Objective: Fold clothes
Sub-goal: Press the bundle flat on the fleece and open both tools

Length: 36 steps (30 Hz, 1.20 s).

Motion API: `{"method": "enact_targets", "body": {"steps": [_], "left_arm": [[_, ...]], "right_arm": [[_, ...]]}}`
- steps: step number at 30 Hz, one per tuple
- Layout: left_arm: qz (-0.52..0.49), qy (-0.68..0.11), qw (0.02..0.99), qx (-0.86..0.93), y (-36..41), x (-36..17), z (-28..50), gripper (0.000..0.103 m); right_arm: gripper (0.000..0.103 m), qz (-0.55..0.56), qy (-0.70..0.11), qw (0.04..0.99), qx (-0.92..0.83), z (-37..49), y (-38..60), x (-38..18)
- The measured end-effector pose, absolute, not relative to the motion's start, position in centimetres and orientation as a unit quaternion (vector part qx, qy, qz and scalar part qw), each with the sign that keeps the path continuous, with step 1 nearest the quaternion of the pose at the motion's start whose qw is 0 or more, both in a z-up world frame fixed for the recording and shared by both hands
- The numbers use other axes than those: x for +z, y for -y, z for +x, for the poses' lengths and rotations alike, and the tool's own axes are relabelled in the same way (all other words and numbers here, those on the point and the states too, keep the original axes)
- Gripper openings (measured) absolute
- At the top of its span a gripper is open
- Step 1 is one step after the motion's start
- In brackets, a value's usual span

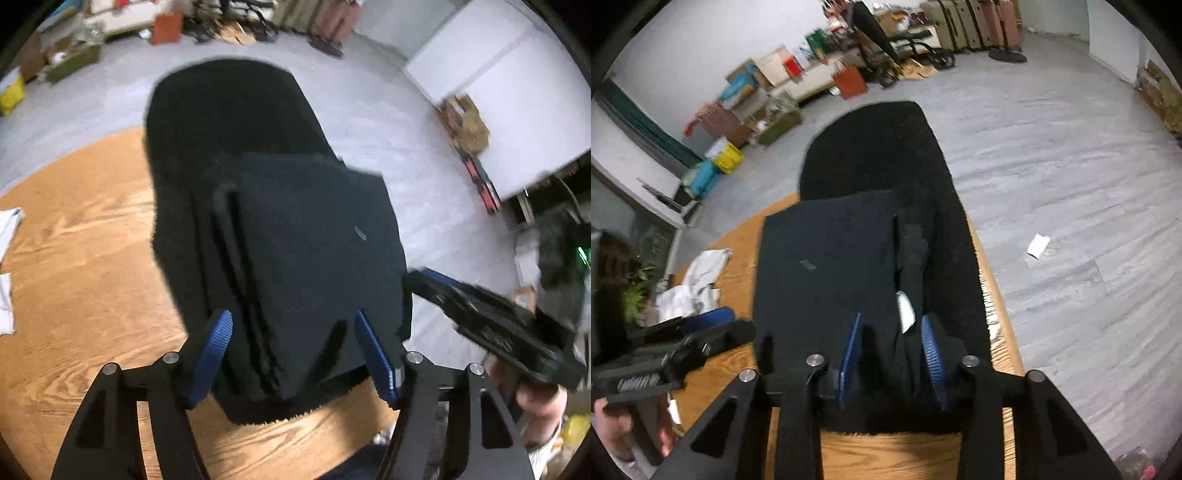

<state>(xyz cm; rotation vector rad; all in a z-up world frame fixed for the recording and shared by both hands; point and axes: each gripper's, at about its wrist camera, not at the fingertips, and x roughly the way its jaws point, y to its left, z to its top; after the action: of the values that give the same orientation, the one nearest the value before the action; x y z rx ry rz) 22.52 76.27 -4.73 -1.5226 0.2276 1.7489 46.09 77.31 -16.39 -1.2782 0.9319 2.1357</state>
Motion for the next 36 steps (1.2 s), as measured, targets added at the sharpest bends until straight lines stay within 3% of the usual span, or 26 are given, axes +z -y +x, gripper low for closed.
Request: {"method": "enact_targets", "body": {"steps": [1,2,4,6,7,8,9,10,11,15,16,17,18,20,22,23,24,25,29,34,35,36], "left_arm": [[-0.603,-0.098,0.399,0.683,-76.4,-5.0,22.6,0.023],[-0.603,-0.102,0.402,0.682,-76.4,-4.7,22.7,0.023],[-0.591,-0.116,0.398,0.692,-76.4,-3.9,22.7,0.023],[-0.578,-0.122,0.388,0.708,-76.4,-3.1,22.4,0.024],[-0.579,-0.123,0.384,0.709,-76.6,-3.1,22.2,0.030],[-0.580,-0.124,0.381,0.709,-76.9,-3.1,22.0,0.042],[-0.581,-0.125,0.378,0.710,-77.2,-3.1,21.7,0.049],[-0.582,-0.126,0.374,0.711,-77.5,-3.2,21.5,0.061],[-0.583,-0.128,0.371,0.712,-77.8,-3.2,21.3,0.065],[-0.594,-0.135,0.366,0.704,-79.1,-3.8,20.3,0.062],[-0.596,-0.138,0.369,0.700,-79.2,-4.2,20.2,0.051],[-0.598,-0.143,0.373,0.695,-79.3,-4.4,20.2,0.032],[-0.601,-0.146,0.379,0.688,-79.6,-4.5,20.3,0.027],[-0.599,-0.153,0.382,0.687,-80.0,-4.2,20.3,0.027],[-0.575,-0.164,0.362,0.715,-79.9,-3.0,20.1,0.027],[-0.565,-0.169,0.356,0.725,-80.0,-2.5,20.0,0.027],[-0.561,-0.168,0.356,0.728,-80.2,-2.0,19.8,0.027],[-0.560,-0.167,0.355,0.730,-80.4,-1.7,19.6,0.031],[-0.591,-0.165,0.345,0.710,-81.2,-3.8,18.8,0.047],[-0.588,-0.122,0.346,0.720,-79.5,-2.7,18.9,0.053],[-0.570,-0.121,0.356,0.731,-79.1,-0.9,19.7,0.063],[-0.551,-0.121,0.366,0.740,-78.7,0.8,20.5,0.070]], "right_arm": [[0.010,-0.478,-0.341,0.236,0.775,45.8,-77.6,-16.9],[0.001,-0.490,-0.342,0.228,0.769,45.6,-77.9,-17.5],[0.001,-0.496,-0.333,0.228,0.769,45.7,-78.1,-17.1],[0.012,-0.490,-0.318,0.231,0.778,45.6,-78.2,-15.1],[0.015,-0.486,-0.310,0.232,0.783,45.6,-78.3,-14.0],[0.037,-0.479,-0.304,0.234,0.789,45.4,-78.5,-12.9],[0.048,-0.474,-0.299,0.238,0.794,45.1,-78.7,-12.1],[0.048,-0.471,-0.296,0.241,0.796,44.7,-79.0,-11.7],[0.046,-0.471,-0.297,0.243,0.794,44.2,-79.4,-11.7],[0.046,-0.484,-0.320,0.248,0.776,43.7,-81.0,-14.4],[0.043,-0.489,-0.326,0.242,0.772,43.6,-81.3,-15.2],[0.029,-0.496,-0.332,0.232,0.768,43.4,-81.6,-16.1],[0.003,-0.502,-0.332,0.223,0.767,43.1,-81.5,-16.7],[0.001,-0.509,-0.321,0.215,0.770,42.7,-81.2,-17.0],[0.007,-0.503,-0.306,0.225,0.776,42.7,-81.1,-16.0],[0.031,-0.497,-0.300,0.228,0.782,42.7,-81.0,-15.3],[0.070,-0.492,-0.293,0.231,0.787,42.7,-81.0,-14.7],[0.077,-0.486,-0.287,0.234,0.792,42.7,-80.9,-14.0],[0.054,-0.482,-0.282,0.244,0.793,42.4,-80.9,-13.4],[0.054,-0.496,-0.303,0.263,0.770,41.8,-80.9,-15.4],[0.056,-0.491,-0.300,0.268,0.773,42.2,-80.4,-14.7],[0.065,-0.485,-0.291,0.274,0.778,42.4,-79.8,-13.7]]}}
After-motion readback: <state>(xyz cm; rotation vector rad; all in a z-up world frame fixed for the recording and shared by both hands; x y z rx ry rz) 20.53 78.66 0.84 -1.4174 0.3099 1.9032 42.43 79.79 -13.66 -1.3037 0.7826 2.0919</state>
